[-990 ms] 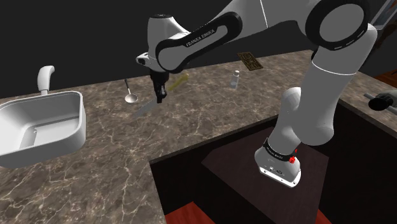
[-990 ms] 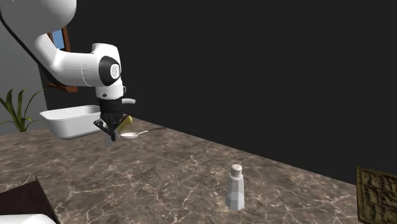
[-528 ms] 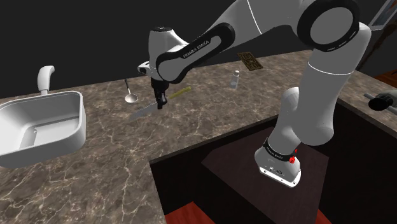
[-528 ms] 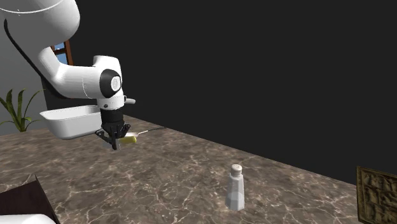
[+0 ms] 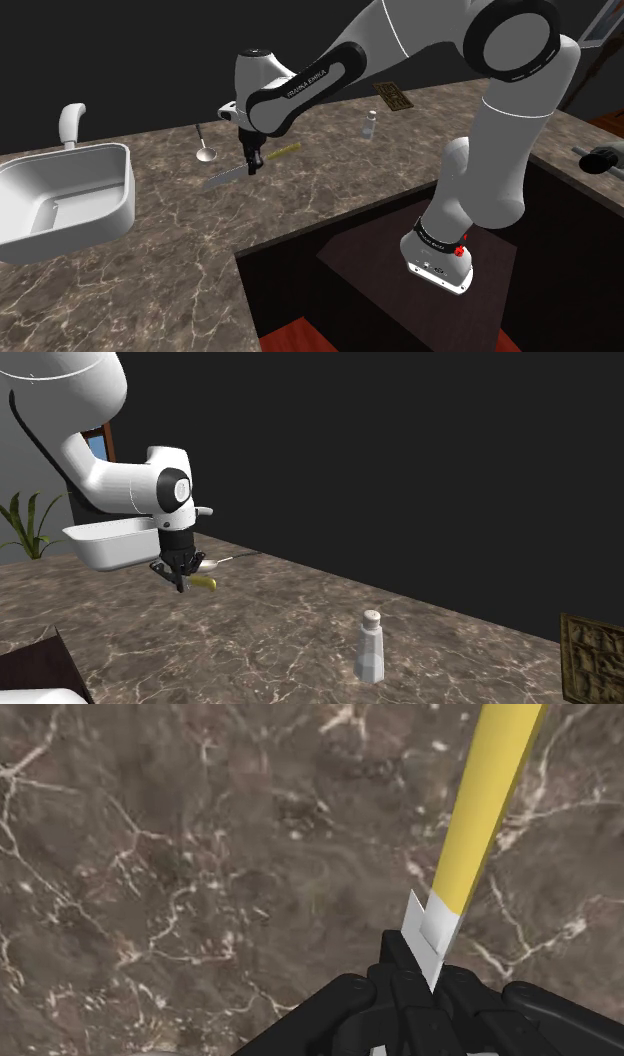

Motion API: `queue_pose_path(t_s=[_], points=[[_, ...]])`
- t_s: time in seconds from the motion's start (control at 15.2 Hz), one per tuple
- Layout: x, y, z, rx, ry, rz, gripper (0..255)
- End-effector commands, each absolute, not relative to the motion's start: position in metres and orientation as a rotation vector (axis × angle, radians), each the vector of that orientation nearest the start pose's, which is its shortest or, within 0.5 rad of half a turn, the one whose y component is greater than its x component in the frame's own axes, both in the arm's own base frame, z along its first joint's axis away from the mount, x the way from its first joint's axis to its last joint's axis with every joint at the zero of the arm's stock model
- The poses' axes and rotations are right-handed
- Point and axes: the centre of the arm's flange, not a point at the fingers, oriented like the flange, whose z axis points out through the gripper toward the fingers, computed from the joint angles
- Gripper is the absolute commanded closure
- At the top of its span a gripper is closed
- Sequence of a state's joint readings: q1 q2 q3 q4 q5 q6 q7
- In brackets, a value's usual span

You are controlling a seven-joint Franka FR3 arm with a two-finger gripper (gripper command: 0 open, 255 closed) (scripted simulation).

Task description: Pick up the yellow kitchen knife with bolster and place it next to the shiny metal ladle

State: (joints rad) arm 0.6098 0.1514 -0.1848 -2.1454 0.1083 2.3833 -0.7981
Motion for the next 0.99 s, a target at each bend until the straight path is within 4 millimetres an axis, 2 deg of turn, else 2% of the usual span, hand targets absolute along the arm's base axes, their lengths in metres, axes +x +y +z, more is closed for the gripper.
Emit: queue_pose_path(t_s=[0.0,0.07,0.4,0.66,0.92], points=[[0.517,0.236,0.342,-2.605,-1.690,-0.152,255],[0.517,0.236,0.342,-2.605,-1.690,-0.152,0],[0.517,0.236,0.342,-2.605,-1.690,-0.152,0],[0.513,0.232,0.392,-2.605,-1.690,-0.152,0],[0.513,0.232,0.392,-2.605,-1.690,-0.152,0]])
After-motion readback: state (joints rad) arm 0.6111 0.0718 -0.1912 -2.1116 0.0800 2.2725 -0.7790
